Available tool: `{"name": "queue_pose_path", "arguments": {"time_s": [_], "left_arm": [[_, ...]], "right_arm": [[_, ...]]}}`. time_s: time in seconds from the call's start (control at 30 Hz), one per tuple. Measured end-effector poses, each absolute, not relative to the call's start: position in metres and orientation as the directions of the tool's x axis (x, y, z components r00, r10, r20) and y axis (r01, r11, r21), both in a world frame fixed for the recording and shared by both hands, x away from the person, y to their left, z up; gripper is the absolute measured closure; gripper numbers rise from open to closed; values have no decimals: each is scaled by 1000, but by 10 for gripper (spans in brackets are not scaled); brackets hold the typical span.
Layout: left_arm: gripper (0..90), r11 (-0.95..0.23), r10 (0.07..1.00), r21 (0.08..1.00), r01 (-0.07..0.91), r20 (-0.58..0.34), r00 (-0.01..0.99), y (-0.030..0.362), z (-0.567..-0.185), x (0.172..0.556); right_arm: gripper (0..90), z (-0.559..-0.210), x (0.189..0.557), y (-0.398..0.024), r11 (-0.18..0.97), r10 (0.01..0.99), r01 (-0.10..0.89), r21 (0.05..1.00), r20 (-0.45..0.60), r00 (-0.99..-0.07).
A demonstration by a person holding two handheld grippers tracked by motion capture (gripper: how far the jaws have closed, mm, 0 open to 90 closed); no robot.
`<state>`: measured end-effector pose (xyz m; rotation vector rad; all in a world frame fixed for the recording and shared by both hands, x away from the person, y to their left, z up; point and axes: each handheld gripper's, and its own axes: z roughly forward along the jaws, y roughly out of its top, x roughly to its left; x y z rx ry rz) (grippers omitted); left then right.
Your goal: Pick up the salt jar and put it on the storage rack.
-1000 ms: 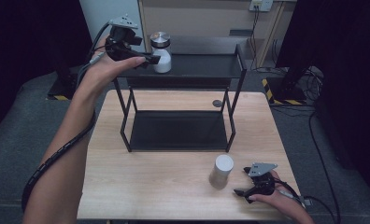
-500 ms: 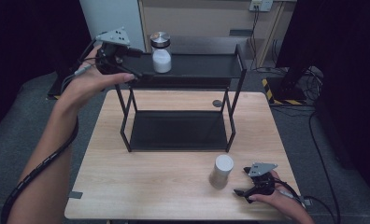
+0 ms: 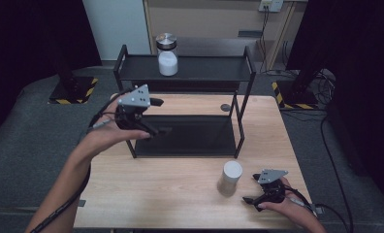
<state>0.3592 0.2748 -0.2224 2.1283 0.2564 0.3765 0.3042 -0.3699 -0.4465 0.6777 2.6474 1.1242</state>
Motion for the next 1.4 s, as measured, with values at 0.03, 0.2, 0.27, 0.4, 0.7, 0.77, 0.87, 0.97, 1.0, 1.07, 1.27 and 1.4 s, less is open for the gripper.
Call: {"name": "queue_pose_path", "arguments": {"time_s": [0.03, 0.2, 0.27, 0.4, 0.7, 0.77, 0.87, 0.97, 1.0, 1.07, 1.27, 1.4], "left_arm": [[72, -553, 318, 832, 42, 164, 934, 273, -229, 358], [65, -567, 303, 821, 59, 141, 943, 266, -263, 349], [64, -584, 295, 809, 64, 138, 945, 261, -279, 345], [62, -598, 285, 796, 88, 109, 952, 254, -307, 341], [61, -627, 290, 761, 169, 26, 957, 243, -375, 340], [61, -634, 301, 749, 193, 9, 954, 243, -388, 341], [62, -621, 313, 752, 221, -21, 950, 244, -404, 341], [62, -632, 312, 739, 231, -31, 950, 242, -412, 341], [62, -640, 309, 733, 231, -30, 951, 240, -414, 342], [62, -648, 308, 724, 237, -36, 951, 239, -418, 342], [68, -664, 304, 707, 243, -41, 952, 237, -428, 344], [61, -684, 304, 687, 243, -34, 952, 232, -431, 344]], "right_arm": [[16, -447, 304, -370, 609, 478, 337, 718, 7, -879], [16, -447, 304, -370, 609, 478, 337, 718, 7, -879], [16, -447, 304, -370, 609, 478, 337, 718, 7, -878], [16, -447, 304, -370, 609, 478, 337, 718, 7, -878], [16, -446, 304, -370, 609, 478, 337, 718, 7, -878], [16, -446, 304, -370, 608, 479, 338, 718, 7, -878], [17, -446, 303, -370, 608, 481, 339, 718, 7, -876], [16, -446, 303, -370, 607, 482, 340, 718, 7, -876], [17, -446, 303, -370, 607, 482, 340, 718, 7, -876], [16, -446, 303, -370, 607, 483, 340, 718, 6, -876], [16, -447, 302, -370, 606, 484, 340, 719, 5, -875], [16, -447, 302, -369, 606, 486, 341, 719, 5, -874]]}}
